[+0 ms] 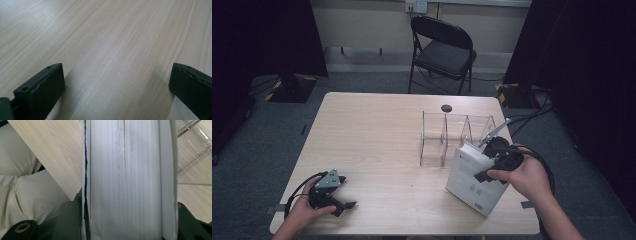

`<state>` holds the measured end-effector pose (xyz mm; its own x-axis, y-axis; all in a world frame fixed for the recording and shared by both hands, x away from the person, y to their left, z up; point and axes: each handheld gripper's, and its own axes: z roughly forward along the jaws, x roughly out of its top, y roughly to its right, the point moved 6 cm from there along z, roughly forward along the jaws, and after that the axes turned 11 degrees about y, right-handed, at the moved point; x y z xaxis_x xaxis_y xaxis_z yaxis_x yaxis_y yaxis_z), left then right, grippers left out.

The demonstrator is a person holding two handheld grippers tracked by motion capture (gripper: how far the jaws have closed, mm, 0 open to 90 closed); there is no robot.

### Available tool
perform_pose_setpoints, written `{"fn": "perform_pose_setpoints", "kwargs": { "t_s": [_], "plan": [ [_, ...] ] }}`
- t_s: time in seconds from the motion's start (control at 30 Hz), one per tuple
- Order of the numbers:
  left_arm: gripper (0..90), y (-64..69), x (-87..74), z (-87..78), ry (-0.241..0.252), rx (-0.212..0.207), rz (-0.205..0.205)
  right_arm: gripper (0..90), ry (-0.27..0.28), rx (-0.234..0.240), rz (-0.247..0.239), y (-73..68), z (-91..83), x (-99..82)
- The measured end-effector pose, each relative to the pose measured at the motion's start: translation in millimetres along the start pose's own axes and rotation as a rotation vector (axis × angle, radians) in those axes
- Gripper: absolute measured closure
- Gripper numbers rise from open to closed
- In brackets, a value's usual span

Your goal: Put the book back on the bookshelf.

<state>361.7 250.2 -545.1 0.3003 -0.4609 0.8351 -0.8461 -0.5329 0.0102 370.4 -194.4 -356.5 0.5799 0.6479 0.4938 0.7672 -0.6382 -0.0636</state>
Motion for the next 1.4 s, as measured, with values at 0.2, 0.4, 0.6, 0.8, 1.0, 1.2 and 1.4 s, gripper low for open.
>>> {"fn": "perform_pose_setpoints", "kwargs": {
  "t_s": [0.2,0.4,0.6,0.8,1.0,1.2,1.4],
  "plan": [
    [0.0,0.0,0.0,0.0,0.000,0.000,0.000,52.2,0.009,-0.016,0.017,5.5,-3.0,-4.1],
    [0.0,0.0,0.0,-0.1,-0.001,0.000,0.000,52.1,0.007,-0.027,0.036,10.5,-6.3,-9.9],
    [0.0,0.0,0.1,0.2,0.002,-0.001,0.000,52.2,0.002,-0.043,0.047,16.4,-9.4,-16.4],
    [0.0,0.0,0.0,0.0,0.000,0.000,0.000,52.2,-0.004,-0.055,0.062,21.4,-12.3,-21.8],
    [0.0,0.0,0.0,0.0,0.000,0.000,0.000,52.2,0.000,-0.067,0.081,25.4,-15.0,-25.2],
    [0.0,-0.1,0.0,0.1,0.001,0.001,0.001,52.2,0.005,-0.078,0.106,28.6,-17.1,-27.1],
    [0.0,0.0,0.0,-0.1,-0.001,0.000,0.000,52.2,0.008,-0.084,0.132,32.4,-20.3,-28.8]
  ]
}}
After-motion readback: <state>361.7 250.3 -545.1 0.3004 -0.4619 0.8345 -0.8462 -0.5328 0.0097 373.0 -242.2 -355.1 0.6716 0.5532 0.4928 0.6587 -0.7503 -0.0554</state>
